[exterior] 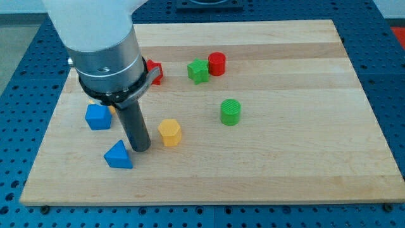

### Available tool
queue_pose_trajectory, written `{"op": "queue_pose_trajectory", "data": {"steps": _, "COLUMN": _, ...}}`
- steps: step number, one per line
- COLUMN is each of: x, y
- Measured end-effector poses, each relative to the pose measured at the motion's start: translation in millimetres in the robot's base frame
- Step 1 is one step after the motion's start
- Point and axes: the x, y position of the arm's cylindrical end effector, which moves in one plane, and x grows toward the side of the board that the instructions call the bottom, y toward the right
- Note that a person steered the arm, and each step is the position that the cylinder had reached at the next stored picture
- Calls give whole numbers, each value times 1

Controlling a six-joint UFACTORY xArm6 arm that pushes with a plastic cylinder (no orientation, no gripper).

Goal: Push the blue triangle to blue cube

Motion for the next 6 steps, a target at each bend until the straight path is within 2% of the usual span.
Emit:
{"op": "queue_pose_trajectory", "data": {"steps": 3, "x": 9, "y": -48}}
{"op": "queue_pose_trajectory", "data": {"steps": 4, "x": 22, "y": -9}}
{"op": "queue_pose_trajectory", "data": {"steps": 5, "x": 63, "y": -17}}
{"op": "queue_pose_trajectory", "data": {"steps": 6, "x": 72, "y": -37}}
